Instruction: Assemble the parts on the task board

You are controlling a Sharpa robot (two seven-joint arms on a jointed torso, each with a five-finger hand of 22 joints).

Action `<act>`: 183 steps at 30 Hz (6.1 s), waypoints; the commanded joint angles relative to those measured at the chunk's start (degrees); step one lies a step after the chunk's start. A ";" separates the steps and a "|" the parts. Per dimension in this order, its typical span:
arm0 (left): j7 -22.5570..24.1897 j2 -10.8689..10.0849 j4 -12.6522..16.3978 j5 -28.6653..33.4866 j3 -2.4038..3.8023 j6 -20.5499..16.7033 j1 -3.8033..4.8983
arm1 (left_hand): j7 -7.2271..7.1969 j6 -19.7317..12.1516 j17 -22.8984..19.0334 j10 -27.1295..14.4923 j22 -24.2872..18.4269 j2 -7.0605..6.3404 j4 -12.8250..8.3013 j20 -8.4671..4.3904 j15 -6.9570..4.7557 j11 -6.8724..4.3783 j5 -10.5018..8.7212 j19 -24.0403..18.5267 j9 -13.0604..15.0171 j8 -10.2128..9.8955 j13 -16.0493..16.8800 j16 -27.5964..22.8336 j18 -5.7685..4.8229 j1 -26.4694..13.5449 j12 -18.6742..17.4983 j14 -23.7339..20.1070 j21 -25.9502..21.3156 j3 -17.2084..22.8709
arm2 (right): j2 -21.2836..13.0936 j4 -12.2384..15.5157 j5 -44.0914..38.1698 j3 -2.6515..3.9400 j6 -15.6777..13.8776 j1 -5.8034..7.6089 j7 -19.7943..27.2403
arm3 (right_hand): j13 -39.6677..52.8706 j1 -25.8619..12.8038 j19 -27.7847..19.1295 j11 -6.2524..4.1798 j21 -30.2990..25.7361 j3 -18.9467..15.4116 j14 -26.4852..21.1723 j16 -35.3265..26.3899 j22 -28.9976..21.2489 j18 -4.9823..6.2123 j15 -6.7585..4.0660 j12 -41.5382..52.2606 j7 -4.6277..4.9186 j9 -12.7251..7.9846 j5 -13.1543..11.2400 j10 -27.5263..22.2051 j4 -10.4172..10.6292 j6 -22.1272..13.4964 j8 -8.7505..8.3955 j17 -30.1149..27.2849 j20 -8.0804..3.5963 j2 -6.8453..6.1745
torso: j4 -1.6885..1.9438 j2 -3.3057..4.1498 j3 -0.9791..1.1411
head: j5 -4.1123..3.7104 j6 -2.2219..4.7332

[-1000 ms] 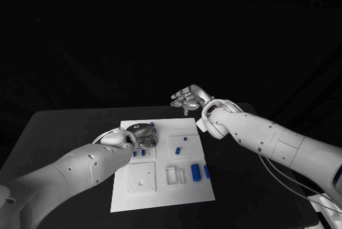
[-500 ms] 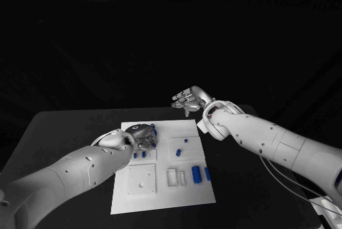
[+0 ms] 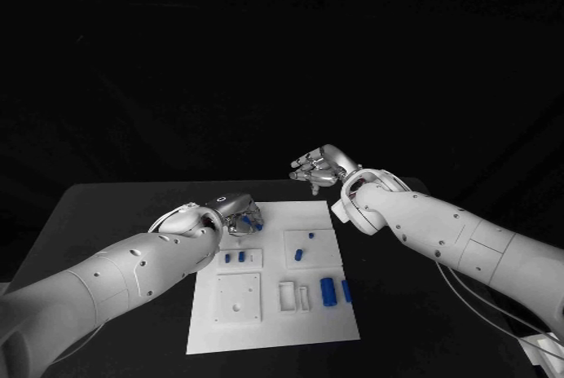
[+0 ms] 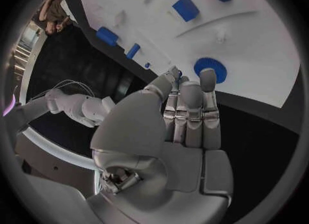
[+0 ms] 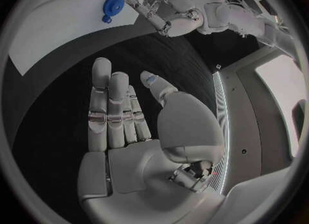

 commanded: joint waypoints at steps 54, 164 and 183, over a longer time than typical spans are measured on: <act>-1.14 -5.11 1.64 -0.19 -2.08 3.58 -0.55 | 0.27 -0.68 0.22 -0.85 1.19 0.53 -0.40 -0.01 -0.15 0.00 0.24 -0.20 0.00 -0.17 -0.05 -0.61 0.33 0.36 0.17 0.16 0.65 0.13 | -0.42 -0.28 0.32 0.02 0.85 -0.10 0.83 | -0.08 -0.15 1.93 -0.31 0.45 0.16 -0.14 0.30 -0.31 1.27 0.22 -0.37 0.05 0.07 0.41 0.30 0.29 0.42 0.20 -0.11 -0.01 -0.05 | 0.62 -0.30 -0.32 | 1.02 -1.17; -3.22 -4.32 -0.17 -1.17 -2.28 1.04 -0.99 | -0.90 -8.73 -0.39 -9.36 1.21 -3.59 -0.91 1.41 1.51 2.43 -0.46 -1.04 0.18 0.75 0.12 -0.37 1.38 1.70 1.61 -2.30 -0.09 -1.95 | -0.35 -0.66 0.52 0.02 1.24 -0.10 0.93 | -0.08 -0.15 1.90 -0.25 0.68 0.00 -0.15 0.23 -0.89 1.28 0.24 -0.38 0.08 0.08 0.33 0.07 0.30 0.30 0.20 -0.22 0.01 -0.02 | 0.74 -0.37 -0.40 | 0.07 -1.29; -3.00 -4.99 0.50 -0.97 -2.28 -0.91 -1.01 | -1.06 -1.06 0.08 -18.96 1.20 -0.36 -1.69 1.46 1.77 2.56 0.95 -2.89 15.62 5.07 0.43 1.11 1.22 4.75 16.63 -5.07 2.17 -11.21 | -0.37 -0.70 0.53 0.02 1.31 -0.13 0.96 | -0.08 -0.15 1.90 -0.25 0.68 0.00 -0.15 0.23 -0.89 1.28 0.24 -0.38 0.08 0.08 0.33 0.07 0.30 0.30 0.20 -0.22 0.01 -0.02 | 0.69 -0.34 -0.37 | 0.39 -1.20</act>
